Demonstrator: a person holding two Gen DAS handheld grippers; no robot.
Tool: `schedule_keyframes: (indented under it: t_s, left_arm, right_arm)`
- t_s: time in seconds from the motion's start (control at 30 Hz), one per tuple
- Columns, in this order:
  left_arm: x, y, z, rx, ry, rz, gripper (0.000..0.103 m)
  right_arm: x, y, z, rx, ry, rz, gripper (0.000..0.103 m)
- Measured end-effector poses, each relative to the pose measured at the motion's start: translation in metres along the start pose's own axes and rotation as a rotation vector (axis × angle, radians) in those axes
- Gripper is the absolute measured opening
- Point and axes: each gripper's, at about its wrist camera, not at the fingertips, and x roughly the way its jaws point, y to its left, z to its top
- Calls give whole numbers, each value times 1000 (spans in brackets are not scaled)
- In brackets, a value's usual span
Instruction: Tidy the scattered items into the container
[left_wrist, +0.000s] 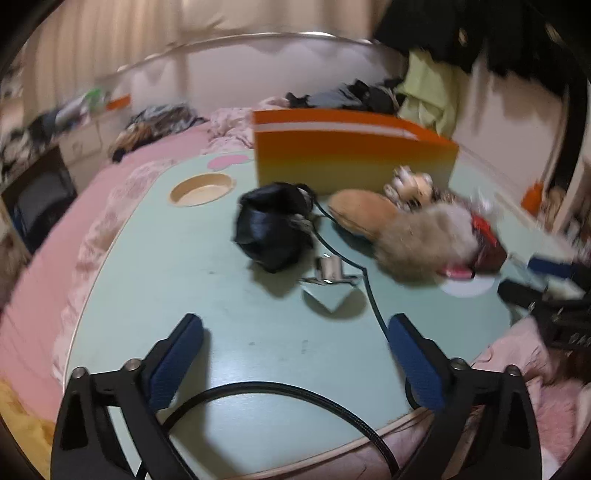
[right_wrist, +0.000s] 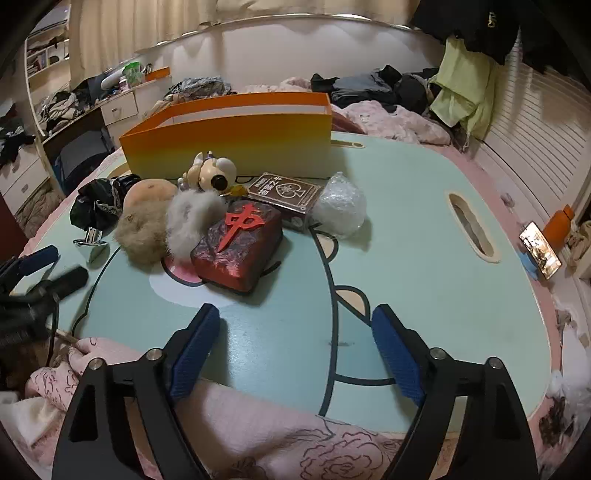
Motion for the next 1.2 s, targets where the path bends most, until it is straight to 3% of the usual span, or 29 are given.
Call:
schedule_keyframes:
  t_s: [0.07,0.13,0.63,1.2]
  left_arm:
    - [0,-2,0,8,-5,-7,103]
    - [0,-1,0,9,-5,-14,103]
    - [0,-4,-1,23,-18,-6,103]
    - [1,-3,0,31,-30,-48,103]
  right_arm:
    - [1,1,-1,-7,2,5,92]
    - [5,3,-1,-24,14,18,103]
    - [6,3,-1,-36,10,21,103]
    - [7,1,0,-35,-2,17,103]
